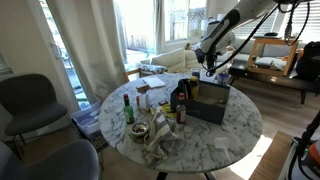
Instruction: Pour the car out of the clear cup and into the box
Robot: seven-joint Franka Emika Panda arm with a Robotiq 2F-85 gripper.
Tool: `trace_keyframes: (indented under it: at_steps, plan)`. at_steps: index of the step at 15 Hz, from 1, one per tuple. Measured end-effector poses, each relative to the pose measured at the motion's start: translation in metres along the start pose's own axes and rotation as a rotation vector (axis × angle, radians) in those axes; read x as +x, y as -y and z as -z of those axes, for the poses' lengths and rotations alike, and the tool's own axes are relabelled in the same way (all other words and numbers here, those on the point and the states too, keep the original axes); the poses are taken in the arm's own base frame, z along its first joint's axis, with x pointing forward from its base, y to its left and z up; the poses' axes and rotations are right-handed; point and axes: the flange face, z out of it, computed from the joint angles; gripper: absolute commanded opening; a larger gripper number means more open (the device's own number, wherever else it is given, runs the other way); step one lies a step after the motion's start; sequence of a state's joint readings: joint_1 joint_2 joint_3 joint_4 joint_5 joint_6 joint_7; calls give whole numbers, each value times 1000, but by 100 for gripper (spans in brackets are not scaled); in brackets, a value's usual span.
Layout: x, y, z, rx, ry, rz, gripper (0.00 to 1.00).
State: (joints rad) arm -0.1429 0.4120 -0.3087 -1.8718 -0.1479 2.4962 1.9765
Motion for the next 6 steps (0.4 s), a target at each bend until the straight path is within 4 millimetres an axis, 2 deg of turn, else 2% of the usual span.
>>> trace_keyframes:
  at_steps: [1, 2, 6]
  plan:
    - [2, 6, 11, 25, 11, -1, 97]
    - [3, 12, 26, 62, 28, 1, 100]
    - [4, 32, 107, 279, 125, 88, 100]
